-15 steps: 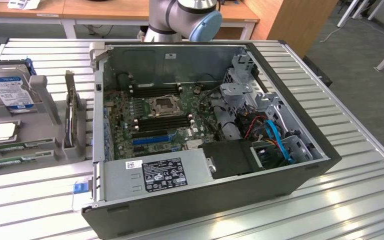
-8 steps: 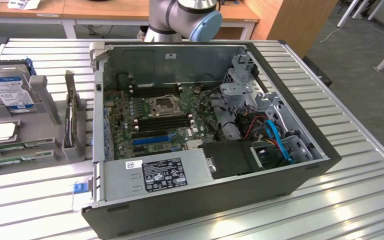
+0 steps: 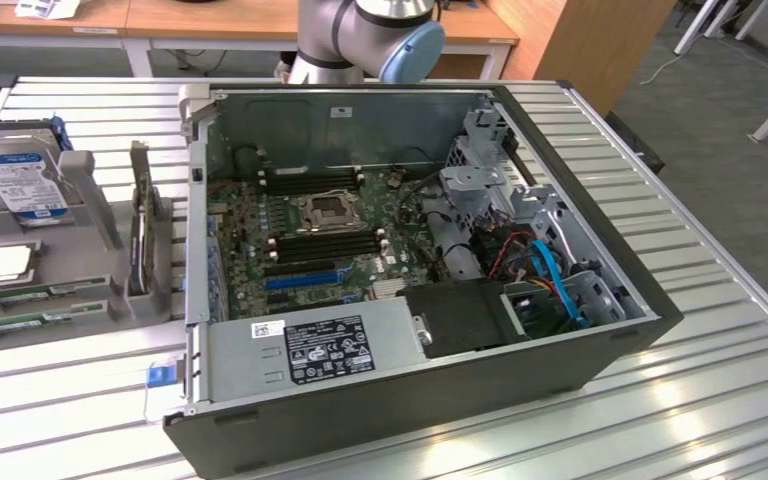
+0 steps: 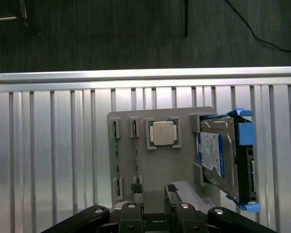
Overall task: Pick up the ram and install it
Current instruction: 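Pick up the ram and move it above insertion slot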
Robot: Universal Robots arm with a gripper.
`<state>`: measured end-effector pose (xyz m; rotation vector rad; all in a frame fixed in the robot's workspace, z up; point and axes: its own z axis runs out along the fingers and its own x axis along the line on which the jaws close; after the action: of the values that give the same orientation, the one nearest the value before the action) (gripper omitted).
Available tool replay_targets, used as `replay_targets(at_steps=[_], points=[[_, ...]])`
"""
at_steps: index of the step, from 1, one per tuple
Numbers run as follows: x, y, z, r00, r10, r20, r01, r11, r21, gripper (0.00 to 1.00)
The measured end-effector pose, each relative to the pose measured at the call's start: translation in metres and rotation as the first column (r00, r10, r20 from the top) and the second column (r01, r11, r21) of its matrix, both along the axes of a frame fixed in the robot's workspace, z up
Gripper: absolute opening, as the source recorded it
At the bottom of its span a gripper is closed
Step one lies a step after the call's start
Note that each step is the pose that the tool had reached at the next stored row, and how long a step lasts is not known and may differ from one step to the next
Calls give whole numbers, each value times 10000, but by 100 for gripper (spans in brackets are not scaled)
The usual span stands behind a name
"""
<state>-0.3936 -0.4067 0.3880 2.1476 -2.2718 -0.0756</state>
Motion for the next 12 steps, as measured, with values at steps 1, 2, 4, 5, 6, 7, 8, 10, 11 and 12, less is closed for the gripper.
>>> replay_targets(at_steps=[1,2,4,5,6,7,8,10,11,12], points=[[0,0,0,10000,-1,0,1,10000,0,31],[0,0,0,10000,-1,0,1,10000,0,31],[0,-1,0,10000,1,0,-1,10000,0,31],[0,-2,0,10000,1,0,-1,10000,0,31],[0,-2,-5,10000,1,0,-1,10000,0,31],[0,-2,-12,10000,1,0,-1,10000,0,31],[0,-2,-20,10000,1,0,-1,10000,0,31],[0,-2,-35,10000,1,-1,-1,10000,0,31],[0,-2,-45,10000,1,0,-1,10000,0,31],[0,-2,-53,10000,1,0,-1,10000,0,31]])
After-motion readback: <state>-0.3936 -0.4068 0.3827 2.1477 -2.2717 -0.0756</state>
